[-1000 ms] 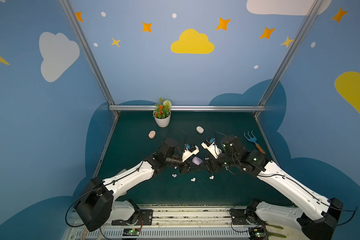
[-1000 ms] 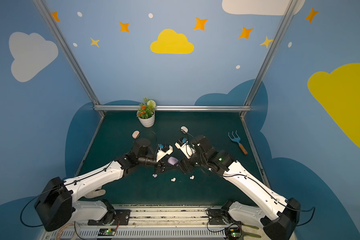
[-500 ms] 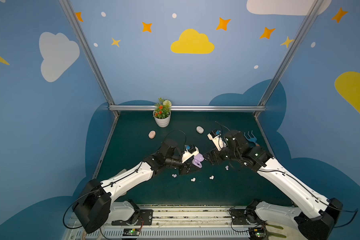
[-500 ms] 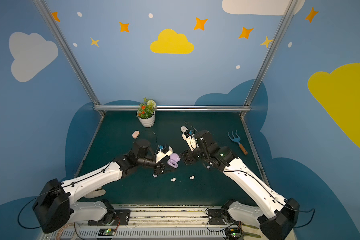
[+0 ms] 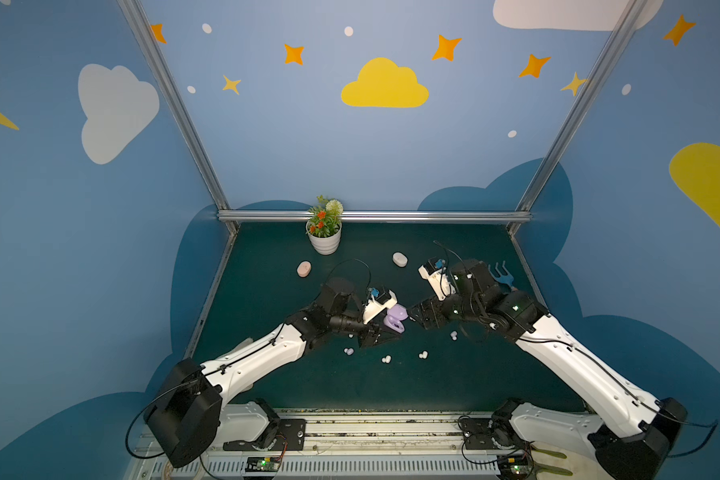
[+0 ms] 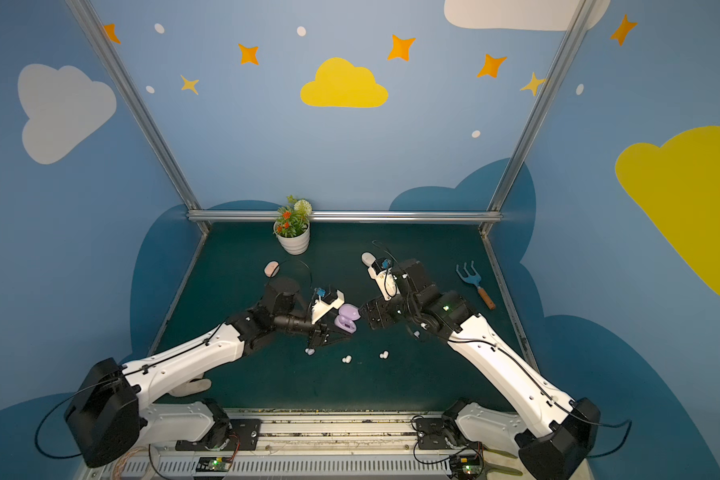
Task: Insert the wireless bluetooth earbuds into the charging case
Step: 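Move the right gripper over a lavender earbud on the table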
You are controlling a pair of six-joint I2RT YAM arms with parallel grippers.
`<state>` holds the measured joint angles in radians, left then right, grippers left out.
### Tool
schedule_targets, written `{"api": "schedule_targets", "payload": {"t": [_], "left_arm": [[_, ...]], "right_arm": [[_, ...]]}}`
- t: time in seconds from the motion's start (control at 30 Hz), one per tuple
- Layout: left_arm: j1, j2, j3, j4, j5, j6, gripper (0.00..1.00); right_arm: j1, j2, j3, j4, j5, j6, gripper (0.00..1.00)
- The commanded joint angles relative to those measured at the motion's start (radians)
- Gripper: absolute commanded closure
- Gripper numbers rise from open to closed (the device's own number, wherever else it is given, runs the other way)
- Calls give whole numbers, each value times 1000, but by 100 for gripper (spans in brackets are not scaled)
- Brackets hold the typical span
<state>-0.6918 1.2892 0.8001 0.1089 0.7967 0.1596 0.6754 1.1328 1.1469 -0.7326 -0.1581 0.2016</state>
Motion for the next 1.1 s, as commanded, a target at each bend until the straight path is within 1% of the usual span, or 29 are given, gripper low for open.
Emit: {"api": "schedule_targets", "payload": {"t": [0.0, 0.13, 0.27, 0.47, 0.63, 0.73, 0.93, 1.07], "left_arm": [[26, -44, -27, 57, -1, -31, 78], [31, -69, -34, 49, -17, -22, 78], [35, -67, -26, 58, -7, -25, 78], [35, -64, -37, 86, -9, -31, 78], [35, -64, -50, 100, -6, -38, 78], [35, -65, -52, 110, -5, -43, 78], [35, -62, -51, 111, 2, -40, 78], [36, -62, -50, 111, 4, -38, 78]], "right_arm": [[-30, -36, 30, -65, -32, 80, 17], [-111, -46, -2, -99, -30, 190, 17], [-215, -10, -50, -149, -6, 326, 17], [-263, 131, -52, -236, 101, 459, 17], [-320, 240, -83, -204, 116, 520, 20], [-347, 289, -128, -131, 91, 548, 26], [-362, 375, -151, -74, 134, 567, 37], [-374, 427, -165, -39, 146, 566, 48]]}}
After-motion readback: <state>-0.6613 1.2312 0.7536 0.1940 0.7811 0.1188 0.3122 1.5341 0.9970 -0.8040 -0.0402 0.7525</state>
